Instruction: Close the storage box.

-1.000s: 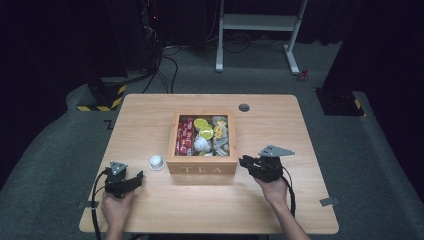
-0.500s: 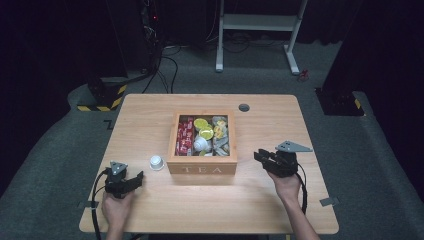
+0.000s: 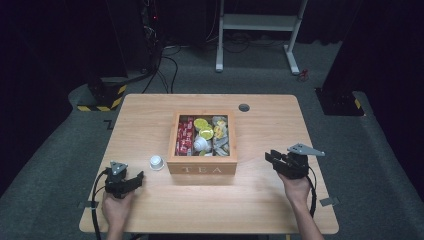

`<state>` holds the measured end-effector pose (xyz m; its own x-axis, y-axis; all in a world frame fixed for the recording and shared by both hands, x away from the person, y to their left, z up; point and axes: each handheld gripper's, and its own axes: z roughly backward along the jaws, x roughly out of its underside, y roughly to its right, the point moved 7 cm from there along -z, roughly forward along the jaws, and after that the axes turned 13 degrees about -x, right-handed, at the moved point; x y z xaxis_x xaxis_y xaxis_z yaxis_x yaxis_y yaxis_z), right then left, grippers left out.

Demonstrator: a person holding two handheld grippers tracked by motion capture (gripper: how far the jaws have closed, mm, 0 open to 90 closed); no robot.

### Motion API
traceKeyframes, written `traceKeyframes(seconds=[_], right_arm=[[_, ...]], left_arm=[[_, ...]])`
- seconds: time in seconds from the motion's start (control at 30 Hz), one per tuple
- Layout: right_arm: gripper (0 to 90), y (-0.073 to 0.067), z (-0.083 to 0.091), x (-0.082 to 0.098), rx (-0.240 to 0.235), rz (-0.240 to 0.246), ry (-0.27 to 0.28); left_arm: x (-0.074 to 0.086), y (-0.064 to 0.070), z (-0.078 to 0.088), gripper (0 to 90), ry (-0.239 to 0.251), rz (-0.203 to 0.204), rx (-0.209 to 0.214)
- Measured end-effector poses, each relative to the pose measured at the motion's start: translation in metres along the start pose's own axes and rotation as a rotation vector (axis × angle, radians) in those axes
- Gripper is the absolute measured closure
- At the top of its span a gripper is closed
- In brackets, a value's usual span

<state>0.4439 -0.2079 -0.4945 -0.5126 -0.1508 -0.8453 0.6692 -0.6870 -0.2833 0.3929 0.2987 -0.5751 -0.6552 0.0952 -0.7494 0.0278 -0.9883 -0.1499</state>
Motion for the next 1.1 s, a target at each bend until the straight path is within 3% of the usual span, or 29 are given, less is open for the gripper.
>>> traceKeyframes(seconds=[0.33,0.57,0.83,1.1], right_arm=[[62.2,0.012,0.010,0.012,0.037,-0.031,0.008],[53.0,0.020,0.011,0.020,0.075,-0.051,0.009],[42.9,0.031,0.005,0.033,0.132,-0.031,-0.045],[40.6,0.040,0.001,0.045,0.168,-0.058,-0.071]], left_arm=[[0.000,0.000,0.000,29.7,0.000,0.000,0.000],[0.000,0.000,0.000,29.7,0.000,0.000,0.000],[0.000,0.000,0.000,29.7,0.000,0.000,-0.001],[0.000,0.000,0.000,29.7,0.000,0.001,-0.001]])
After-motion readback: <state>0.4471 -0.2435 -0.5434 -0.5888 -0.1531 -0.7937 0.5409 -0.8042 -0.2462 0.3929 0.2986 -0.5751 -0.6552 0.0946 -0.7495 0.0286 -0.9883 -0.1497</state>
